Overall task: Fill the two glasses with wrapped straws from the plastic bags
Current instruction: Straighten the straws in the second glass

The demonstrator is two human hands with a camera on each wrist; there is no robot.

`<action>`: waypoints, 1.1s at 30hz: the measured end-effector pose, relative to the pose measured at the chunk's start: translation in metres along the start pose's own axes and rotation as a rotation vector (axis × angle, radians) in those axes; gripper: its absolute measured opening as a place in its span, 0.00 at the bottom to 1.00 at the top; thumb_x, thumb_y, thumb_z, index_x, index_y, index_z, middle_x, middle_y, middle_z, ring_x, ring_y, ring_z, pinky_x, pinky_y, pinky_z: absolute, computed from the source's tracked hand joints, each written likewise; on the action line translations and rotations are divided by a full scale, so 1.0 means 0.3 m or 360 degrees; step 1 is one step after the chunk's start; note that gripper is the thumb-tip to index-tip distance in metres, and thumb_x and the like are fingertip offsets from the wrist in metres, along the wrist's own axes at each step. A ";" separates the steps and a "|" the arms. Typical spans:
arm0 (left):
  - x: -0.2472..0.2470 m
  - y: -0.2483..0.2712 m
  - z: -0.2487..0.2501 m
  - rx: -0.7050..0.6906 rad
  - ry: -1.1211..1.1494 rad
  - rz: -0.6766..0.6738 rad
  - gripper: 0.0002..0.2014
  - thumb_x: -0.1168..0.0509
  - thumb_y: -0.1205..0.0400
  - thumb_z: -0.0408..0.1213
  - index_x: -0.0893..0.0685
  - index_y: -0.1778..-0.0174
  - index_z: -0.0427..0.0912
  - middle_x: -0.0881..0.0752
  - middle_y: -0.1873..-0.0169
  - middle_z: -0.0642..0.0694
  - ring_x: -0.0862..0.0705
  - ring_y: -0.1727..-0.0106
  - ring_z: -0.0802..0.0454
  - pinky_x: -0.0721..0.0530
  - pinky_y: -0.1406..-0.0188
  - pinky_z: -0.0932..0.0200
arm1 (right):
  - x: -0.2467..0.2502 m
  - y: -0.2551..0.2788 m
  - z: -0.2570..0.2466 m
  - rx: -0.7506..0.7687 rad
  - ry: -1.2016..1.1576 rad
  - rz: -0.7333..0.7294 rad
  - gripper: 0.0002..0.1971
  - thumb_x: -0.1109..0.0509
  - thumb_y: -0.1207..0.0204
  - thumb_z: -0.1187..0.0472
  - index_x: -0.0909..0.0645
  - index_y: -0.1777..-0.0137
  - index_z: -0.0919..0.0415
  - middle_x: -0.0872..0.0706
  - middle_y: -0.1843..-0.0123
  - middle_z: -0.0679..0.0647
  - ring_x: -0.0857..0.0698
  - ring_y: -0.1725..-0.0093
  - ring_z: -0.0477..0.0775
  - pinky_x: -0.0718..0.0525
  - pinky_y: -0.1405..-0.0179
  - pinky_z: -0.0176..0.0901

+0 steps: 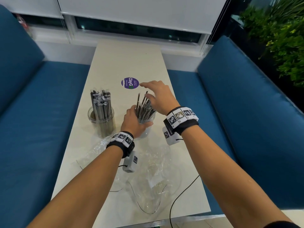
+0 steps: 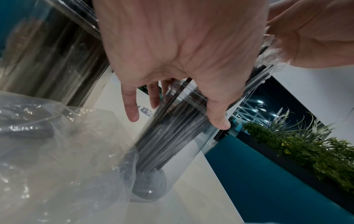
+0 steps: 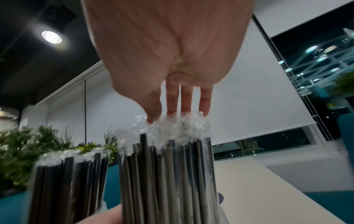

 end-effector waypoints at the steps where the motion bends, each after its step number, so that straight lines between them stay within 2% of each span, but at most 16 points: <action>1: 0.000 0.000 0.000 0.0000 -0.0001 -0.0003 0.53 0.14 0.31 0.58 0.33 0.14 0.44 0.25 0.23 0.40 0.23 0.22 0.38 0.22 0.20 0.37 | -0.014 -0.015 -0.011 0.0029 0.0056 -0.0097 0.22 0.32 0.14 0.60 0.21 0.20 0.47 0.16 0.25 0.52 0.21 0.28 0.58 0.25 0.27 0.59; 3: 0.001 -0.001 0.001 0.0007 -0.0010 -0.0011 0.55 0.15 0.30 0.58 0.35 0.12 0.43 0.26 0.22 0.40 0.23 0.20 0.38 0.23 0.19 0.37 | -0.039 -0.046 -0.028 0.0079 0.0183 -0.0246 0.21 0.31 0.13 0.57 0.19 0.22 0.45 0.15 0.26 0.53 0.20 0.28 0.59 0.25 0.28 0.60; 5: 0.000 -0.004 -0.001 0.0014 -0.0011 -0.0013 0.56 0.14 0.30 0.59 0.35 0.12 0.43 0.26 0.21 0.41 0.24 0.20 0.38 0.23 0.19 0.37 | -0.054 -0.073 -0.036 0.0102 0.0313 -0.0308 0.17 0.31 0.13 0.57 0.14 0.26 0.48 0.11 0.31 0.54 0.19 0.31 0.59 0.24 0.30 0.58; 9: -0.003 -0.004 -0.001 0.0026 -0.0024 -0.0023 0.57 0.15 0.30 0.59 0.38 0.10 0.44 0.28 0.18 0.42 0.26 0.17 0.39 0.24 0.17 0.37 | -0.068 -0.088 -0.022 0.0052 0.0230 -0.0241 0.11 0.27 0.16 0.62 0.07 0.39 0.60 0.10 0.39 0.59 0.18 0.34 0.62 0.24 0.36 0.48; 12: -0.006 -0.001 0.000 0.0012 -0.0022 -0.0019 0.58 0.15 0.29 0.59 0.39 0.10 0.43 0.29 0.17 0.41 0.27 0.16 0.39 0.25 0.17 0.38 | -0.067 -0.076 -0.005 -0.0033 0.0240 0.0008 0.06 0.22 0.20 0.60 0.05 0.48 0.56 0.19 0.31 0.58 0.25 0.30 0.63 0.25 0.31 0.54; 13: -0.006 -0.001 -0.001 0.0004 -0.0020 -0.0015 0.58 0.15 0.30 0.60 0.38 0.10 0.44 0.29 0.18 0.41 0.27 0.17 0.39 0.25 0.17 0.37 | -0.070 -0.081 0.005 -0.0103 0.0222 0.0011 0.05 0.22 0.21 0.60 0.06 0.49 0.55 0.21 0.27 0.58 0.27 0.28 0.64 0.25 0.29 0.56; 15: -0.005 -0.001 -0.003 -0.0006 -0.0024 -0.0014 0.57 0.15 0.30 0.61 0.38 0.10 0.45 0.28 0.19 0.41 0.26 0.18 0.39 0.24 0.18 0.37 | -0.085 -0.095 0.014 -0.0211 0.0136 -0.0150 0.04 0.23 0.20 0.63 0.07 0.49 0.56 0.19 0.27 0.59 0.21 0.29 0.62 0.20 0.30 0.54; 17: -0.004 0.001 -0.003 0.0001 -0.0034 -0.0028 0.57 0.16 0.29 0.60 0.39 0.10 0.44 0.28 0.18 0.41 0.27 0.17 0.39 0.25 0.17 0.38 | -0.095 -0.105 0.013 -0.0286 0.0051 -0.0282 0.07 0.26 0.20 0.66 0.07 0.48 0.58 0.11 0.38 0.60 0.12 0.41 0.61 0.13 0.36 0.50; 19: -0.003 0.001 -0.003 0.0010 -0.0024 -0.0031 0.56 0.15 0.29 0.60 0.38 0.10 0.44 0.27 0.19 0.41 0.26 0.18 0.39 0.24 0.18 0.37 | -0.088 -0.104 0.011 -0.0334 0.0017 -0.0298 0.09 0.29 0.18 0.67 0.08 0.45 0.59 0.09 0.43 0.61 0.09 0.46 0.60 0.12 0.40 0.47; 24: -0.007 0.002 -0.011 0.0007 -0.0019 -0.0021 0.55 0.15 0.30 0.60 0.35 0.12 0.44 0.26 0.22 0.41 0.25 0.20 0.38 0.24 0.19 0.36 | -0.017 -0.082 0.014 -0.0274 0.0041 -0.0062 0.11 0.32 0.14 0.66 0.08 0.41 0.62 0.07 0.43 0.60 0.11 0.42 0.61 0.14 0.38 0.50; 25: -0.006 0.000 -0.011 0.0010 -0.0018 -0.0015 0.55 0.15 0.30 0.60 0.35 0.12 0.44 0.26 0.22 0.41 0.24 0.20 0.38 0.24 0.19 0.36 | -0.018 -0.074 0.010 -0.0223 0.0078 -0.0090 0.11 0.32 0.14 0.66 0.08 0.41 0.62 0.07 0.42 0.60 0.11 0.41 0.62 0.15 0.38 0.52; 27: -0.005 0.001 -0.006 0.0028 -0.0013 -0.0017 0.54 0.15 0.30 0.59 0.35 0.13 0.45 0.26 0.22 0.41 0.24 0.20 0.38 0.23 0.19 0.36 | -0.042 -0.046 -0.005 -0.0128 0.0241 -0.0288 0.12 0.34 0.12 0.62 0.09 0.40 0.61 0.07 0.42 0.57 0.13 0.40 0.62 0.17 0.37 0.56; 29: -0.005 0.000 -0.004 0.0040 -0.0019 -0.0017 0.54 0.15 0.30 0.58 0.34 0.13 0.45 0.26 0.22 0.41 0.25 0.20 0.38 0.23 0.20 0.35 | -0.060 -0.020 -0.008 -0.0124 0.0321 -0.0414 0.17 0.41 0.10 0.58 0.10 0.41 0.60 0.08 0.41 0.57 0.14 0.38 0.64 0.21 0.35 0.58; 31: -0.005 0.000 -0.004 0.0041 -0.0030 -0.0012 0.54 0.15 0.30 0.59 0.34 0.13 0.44 0.26 0.22 0.40 0.25 0.20 0.38 0.23 0.20 0.36 | -0.046 -0.005 -0.006 -0.0237 0.0082 -0.0397 0.22 0.47 0.11 0.57 0.10 0.38 0.59 0.09 0.35 0.58 0.15 0.34 0.64 0.23 0.29 0.62; 33: -0.004 0.002 -0.004 0.0025 -0.0029 -0.0005 0.54 0.15 0.30 0.59 0.34 0.13 0.43 0.25 0.22 0.40 0.25 0.20 0.37 0.24 0.20 0.36 | -0.017 0.004 -0.008 -0.0299 -0.0185 -0.0306 0.26 0.49 0.16 0.55 0.11 0.34 0.58 0.11 0.29 0.57 0.17 0.29 0.61 0.24 0.24 0.63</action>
Point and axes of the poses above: each hand's wrist, its own y-axis away from the middle knuckle, its own x-axis out of the back of the hand, z = x × y, the point moved 3 cm from there along -y, towards the middle knuckle
